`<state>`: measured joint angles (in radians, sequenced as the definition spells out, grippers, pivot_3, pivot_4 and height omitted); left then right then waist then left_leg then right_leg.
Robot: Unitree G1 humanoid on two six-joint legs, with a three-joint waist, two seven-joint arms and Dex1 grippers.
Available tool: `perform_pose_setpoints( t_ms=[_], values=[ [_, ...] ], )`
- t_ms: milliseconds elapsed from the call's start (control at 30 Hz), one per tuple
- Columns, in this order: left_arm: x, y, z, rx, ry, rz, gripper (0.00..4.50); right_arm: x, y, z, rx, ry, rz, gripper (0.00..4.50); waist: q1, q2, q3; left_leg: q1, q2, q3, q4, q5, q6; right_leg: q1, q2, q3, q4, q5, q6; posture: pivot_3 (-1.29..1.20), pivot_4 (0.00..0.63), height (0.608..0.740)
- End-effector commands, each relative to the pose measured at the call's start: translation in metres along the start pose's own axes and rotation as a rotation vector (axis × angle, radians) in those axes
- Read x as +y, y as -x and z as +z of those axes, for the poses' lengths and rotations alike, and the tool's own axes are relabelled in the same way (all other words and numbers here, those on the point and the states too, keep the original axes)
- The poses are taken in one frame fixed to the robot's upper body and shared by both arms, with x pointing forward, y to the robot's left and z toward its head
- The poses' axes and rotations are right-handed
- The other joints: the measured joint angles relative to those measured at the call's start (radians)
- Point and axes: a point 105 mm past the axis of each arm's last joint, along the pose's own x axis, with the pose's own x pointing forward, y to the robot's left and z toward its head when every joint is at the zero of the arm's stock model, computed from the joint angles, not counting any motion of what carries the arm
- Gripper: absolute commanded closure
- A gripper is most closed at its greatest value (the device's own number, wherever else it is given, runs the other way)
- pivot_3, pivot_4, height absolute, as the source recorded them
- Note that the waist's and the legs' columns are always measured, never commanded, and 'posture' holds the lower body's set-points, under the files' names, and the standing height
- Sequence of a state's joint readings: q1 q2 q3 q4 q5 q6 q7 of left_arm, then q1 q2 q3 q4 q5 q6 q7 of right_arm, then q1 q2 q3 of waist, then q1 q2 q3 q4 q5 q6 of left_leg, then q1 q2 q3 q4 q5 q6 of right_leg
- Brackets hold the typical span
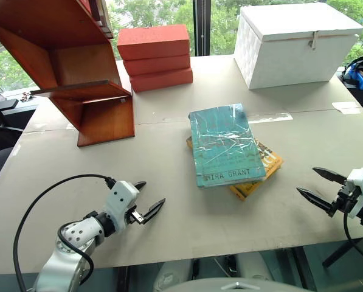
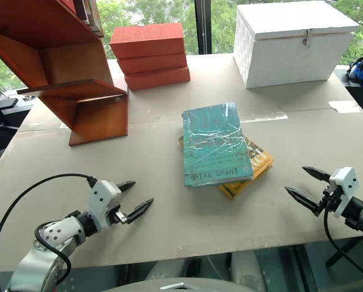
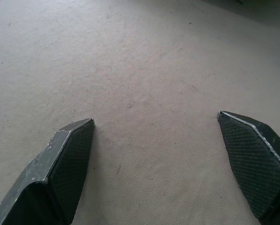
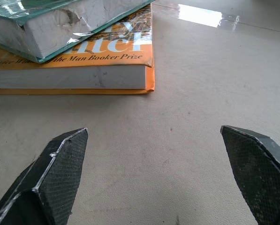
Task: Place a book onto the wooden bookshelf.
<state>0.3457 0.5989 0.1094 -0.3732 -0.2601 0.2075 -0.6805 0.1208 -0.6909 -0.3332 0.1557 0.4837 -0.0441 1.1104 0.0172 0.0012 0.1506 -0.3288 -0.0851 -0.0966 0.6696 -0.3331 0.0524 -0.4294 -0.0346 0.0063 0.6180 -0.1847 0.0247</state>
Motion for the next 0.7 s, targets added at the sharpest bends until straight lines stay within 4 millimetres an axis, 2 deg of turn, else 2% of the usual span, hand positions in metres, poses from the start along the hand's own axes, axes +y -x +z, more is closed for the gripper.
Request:
perform_pose_setpoints(
  t_ms=[33,267,700],
  values=[
    [-0.0067,0.0022,0.0048,-0.035,0.02,-0.019,0.17,-0.0062,0.0028,0.0138,-0.023,0.037,0.005,0.0,0.0,0.0,0.0,0.0,0.0,0.0,0.0,0.0,0.0,0.0,0.0,0.0,0.0,0.0,0.0,0.0,0.15,0.74],
    [-0.0055,0.0044,0.0111,-0.089,0.045,0.0,0.17,-0.0072,-0.0044,0.0162,-0.022,0.041,0.029,0.0,-0.002,-0.001,0.001,0.0,0.0,0.0,0.0,0.0,0.0,0.0,0.0,0.0,0.0,0.0,0.0,0.0,0.15,0.74],
    [-0.0034,0.0033,0.0137,-0.104,0.049,-0.001,0.17,-0.0054,-0.0037,0.0182,-0.025,0.044,0.045,0.0,-0.001,-0.001,0.001,0.0,0.0,0.0,0.0,0.0,0.0,0.0,0.0,0.0,0.0,0.0,0.0,0.0,0.15,0.74]
  ],
)
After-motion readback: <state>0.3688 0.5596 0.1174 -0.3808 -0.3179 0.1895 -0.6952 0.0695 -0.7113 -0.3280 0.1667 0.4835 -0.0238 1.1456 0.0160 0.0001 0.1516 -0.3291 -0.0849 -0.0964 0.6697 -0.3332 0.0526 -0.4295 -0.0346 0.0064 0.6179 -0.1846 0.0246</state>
